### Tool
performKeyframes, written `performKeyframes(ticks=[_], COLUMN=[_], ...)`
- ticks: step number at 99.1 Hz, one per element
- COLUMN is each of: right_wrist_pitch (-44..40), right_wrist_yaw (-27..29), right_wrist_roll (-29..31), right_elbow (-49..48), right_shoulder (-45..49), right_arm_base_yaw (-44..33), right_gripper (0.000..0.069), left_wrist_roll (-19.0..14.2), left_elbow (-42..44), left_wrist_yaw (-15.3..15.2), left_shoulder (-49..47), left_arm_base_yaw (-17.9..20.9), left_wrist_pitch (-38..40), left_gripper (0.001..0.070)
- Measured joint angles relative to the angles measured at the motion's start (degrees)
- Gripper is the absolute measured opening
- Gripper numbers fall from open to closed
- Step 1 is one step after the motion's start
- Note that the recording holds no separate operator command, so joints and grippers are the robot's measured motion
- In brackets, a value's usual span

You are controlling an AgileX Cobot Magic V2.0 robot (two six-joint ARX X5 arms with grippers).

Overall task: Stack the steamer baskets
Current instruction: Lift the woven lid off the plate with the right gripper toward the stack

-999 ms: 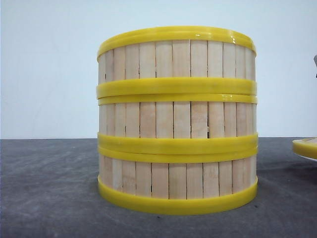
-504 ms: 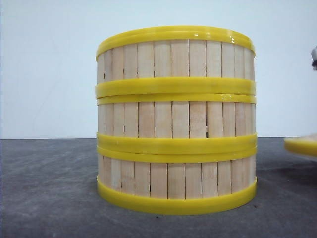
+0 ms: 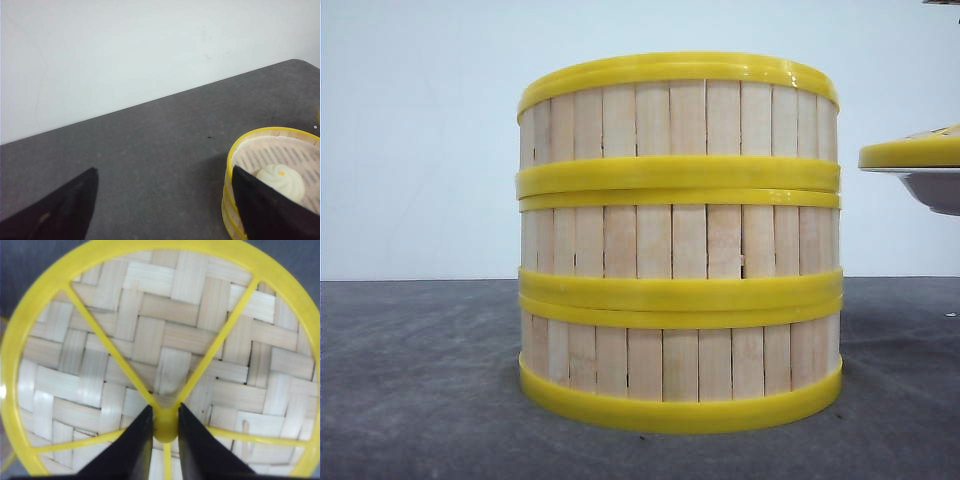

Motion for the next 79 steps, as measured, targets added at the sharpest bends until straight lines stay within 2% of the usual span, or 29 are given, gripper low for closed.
performKeyframes(ticks=[62,79], right_wrist_pitch=[-1.0,4.8], right_wrist_yaw=[1.7,4.6], right_wrist_roll=[0.0,0.1], right_elbow=[-3.7,-9.2], right_shoulder=[1.7,2.6], right_arm_base_yaw=[2.2,3.4], right_gripper=[0.0055,0.0055], left_wrist_roll=[0.0,0.1], left_elbow=[0.0,0.0], left_wrist_yaw=[2.9,3.0], left_shoulder=[-0.1,-0.5], left_arm_base_yaw=[0.0,0.0], left_wrist_pitch=[-0.5,-1.5], left_gripper=[0.0506,0.0506])
